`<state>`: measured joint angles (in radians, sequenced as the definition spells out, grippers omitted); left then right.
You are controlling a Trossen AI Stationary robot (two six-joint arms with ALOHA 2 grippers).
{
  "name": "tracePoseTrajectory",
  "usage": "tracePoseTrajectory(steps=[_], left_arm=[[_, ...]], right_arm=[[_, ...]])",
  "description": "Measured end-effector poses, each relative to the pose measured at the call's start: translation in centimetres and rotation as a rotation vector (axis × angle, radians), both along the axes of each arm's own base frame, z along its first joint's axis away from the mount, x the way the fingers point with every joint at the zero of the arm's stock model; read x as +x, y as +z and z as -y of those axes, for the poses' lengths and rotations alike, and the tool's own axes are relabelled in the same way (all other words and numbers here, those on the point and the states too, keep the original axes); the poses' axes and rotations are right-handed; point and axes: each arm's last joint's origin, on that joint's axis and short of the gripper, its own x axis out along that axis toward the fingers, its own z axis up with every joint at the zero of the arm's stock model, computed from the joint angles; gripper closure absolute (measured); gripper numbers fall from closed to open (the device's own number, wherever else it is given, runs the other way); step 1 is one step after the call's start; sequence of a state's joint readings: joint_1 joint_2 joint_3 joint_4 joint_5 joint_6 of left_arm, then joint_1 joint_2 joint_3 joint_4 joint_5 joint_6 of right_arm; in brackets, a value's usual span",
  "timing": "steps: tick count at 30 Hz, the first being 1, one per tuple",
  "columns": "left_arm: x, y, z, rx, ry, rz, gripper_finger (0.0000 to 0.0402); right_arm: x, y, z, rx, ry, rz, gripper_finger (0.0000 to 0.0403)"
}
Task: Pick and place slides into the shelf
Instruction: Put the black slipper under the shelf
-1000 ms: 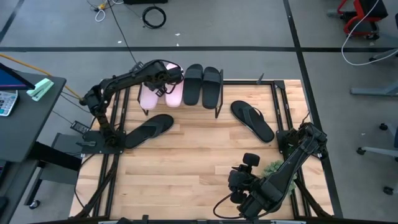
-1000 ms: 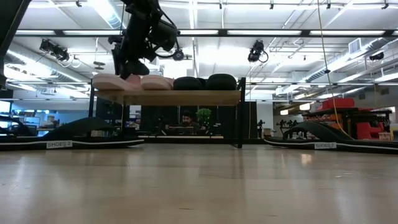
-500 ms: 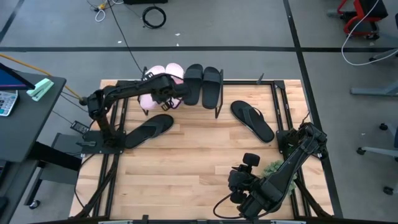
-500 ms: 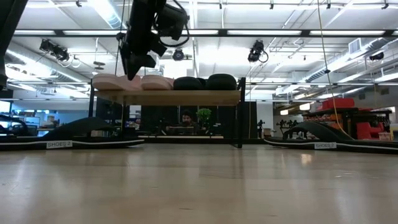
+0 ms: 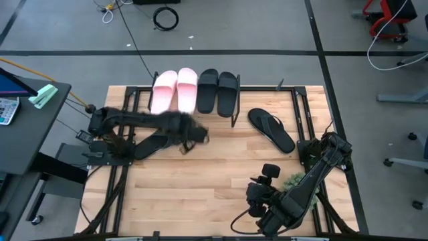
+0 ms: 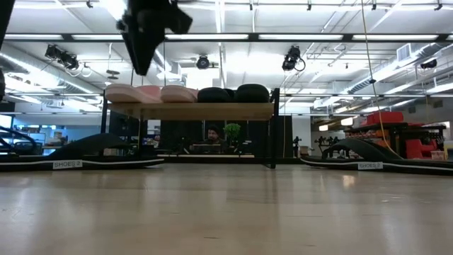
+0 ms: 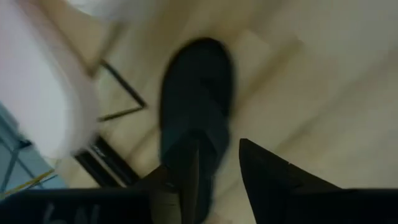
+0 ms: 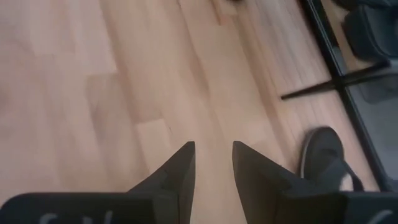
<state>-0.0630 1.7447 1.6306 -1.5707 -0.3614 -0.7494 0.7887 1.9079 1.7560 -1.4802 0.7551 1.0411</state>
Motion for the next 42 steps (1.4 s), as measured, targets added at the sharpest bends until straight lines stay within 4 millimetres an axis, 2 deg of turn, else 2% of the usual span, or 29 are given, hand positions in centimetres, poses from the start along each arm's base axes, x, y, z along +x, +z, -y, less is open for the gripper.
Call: tracePoseTrajectory(steps=[5, 11, 16, 21, 27, 31, 37, 42], left_arm=[[-0.8, 0.0, 6.0, 0.003, -0.158, 0.016, 0.0296], [-2.9, 0.0, 12.2, 0.006, -0.153, 0.103, 0.0298], [-4.5, -1.0, 16.3, 0.034, -0.138, 0.151, 0.0274], [-5.5, -3.3, 18.8, 0.155, -0.096, 0.212, 0.0237], [-7.9, -8.0, 17.5, 0.296, 0.097, 0.192, 0.0219], [-9.7, -9.0, 14.7, 0.33, 0.168, 0.183, 0.0228], [-11.5, -9.6, 10.1, 0.18, 0.158, 0.332, 0.0232], [-13.1, -12.0, 6.7, 0.084, 0.107, 0.446, 0.0232]], right_arm=[[-1.0, -1.6, 1.0, -0.043, -0.119, -0.027, 0.029], [-3.1, -4.3, 3.0, -0.001, -0.274, -0.088, 0.029], [-5.0, -6.2, 4.6, 0.059, -0.334, -0.035, 0.029], [-6.8, -7.0, 6.4, 0.198, -0.307, 0.073, 0.0292], [-9.2, -7.0, 8.9, 0.294, -0.29, 0.151, 0.0302], [-10.4, -6.5, 10.2, 0.328, -0.288, 0.18, 0.0311], [-11.3, -5.7, 11.3, 0.327, -0.277, 0.262, 0.0318], [-11.3, -5.6, 11.3, 0.329, -0.275, 0.278, 0.0319]])
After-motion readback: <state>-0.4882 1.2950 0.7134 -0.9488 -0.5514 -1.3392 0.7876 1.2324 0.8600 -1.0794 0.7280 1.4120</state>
